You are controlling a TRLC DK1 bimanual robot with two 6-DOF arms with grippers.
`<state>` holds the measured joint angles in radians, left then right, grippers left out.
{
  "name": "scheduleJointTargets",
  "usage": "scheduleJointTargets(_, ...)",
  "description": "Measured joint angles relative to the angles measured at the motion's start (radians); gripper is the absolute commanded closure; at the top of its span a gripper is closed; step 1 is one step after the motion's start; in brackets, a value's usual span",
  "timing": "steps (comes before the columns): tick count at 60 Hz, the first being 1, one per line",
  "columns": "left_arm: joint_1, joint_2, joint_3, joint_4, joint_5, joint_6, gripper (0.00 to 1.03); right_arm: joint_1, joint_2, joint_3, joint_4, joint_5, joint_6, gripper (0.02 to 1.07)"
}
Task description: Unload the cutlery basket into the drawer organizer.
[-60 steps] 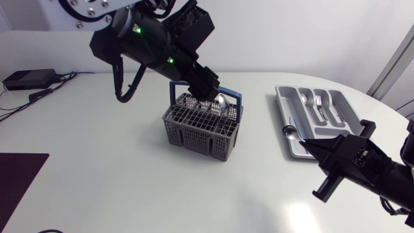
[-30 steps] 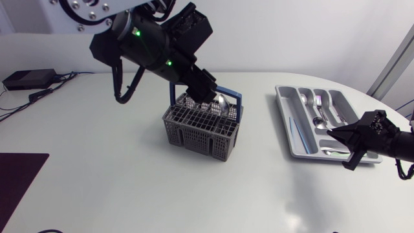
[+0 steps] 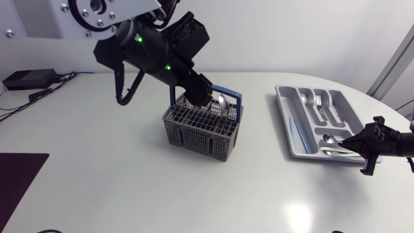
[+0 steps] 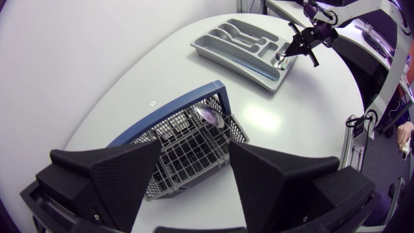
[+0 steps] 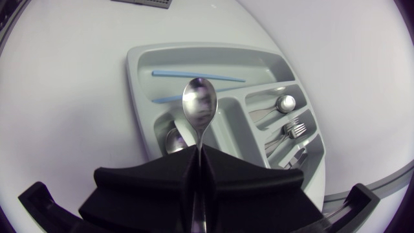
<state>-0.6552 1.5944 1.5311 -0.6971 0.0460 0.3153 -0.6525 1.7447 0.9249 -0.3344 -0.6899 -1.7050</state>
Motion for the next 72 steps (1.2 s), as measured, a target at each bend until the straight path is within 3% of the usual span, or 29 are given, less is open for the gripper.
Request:
scheduleJointTargets(12,0.000,0.004,0.000,0.000,0.002,0.000,0.17,-0.004,0.060,0.026,-0.006,0.081,-0.108,1.00)
scheduleJointTargets(22,0.000,0.010,0.000,0.000,0.008,-0.001,0.17,-0.003,0.070,0.029,0.040,0.100,-0.126,0.67)
scheduleJointTargets(34,0.001,0.036,0.000,0.000,0.048,-0.016,0.17,-0.003,0.067,0.009,0.148,0.104,-0.122,0.46)
scheduleJointTargets(47,0.025,0.045,0.000,0.000,0.121,-0.067,0.17,-0.001,-0.010,-0.021,0.155,0.073,-0.047,0.35)
scheduleJointTargets(72,0.087,0.146,0.000,0.010,0.353,-0.238,0.14,0.078,-0.350,-0.176,0.100,-0.021,0.234,0.23)
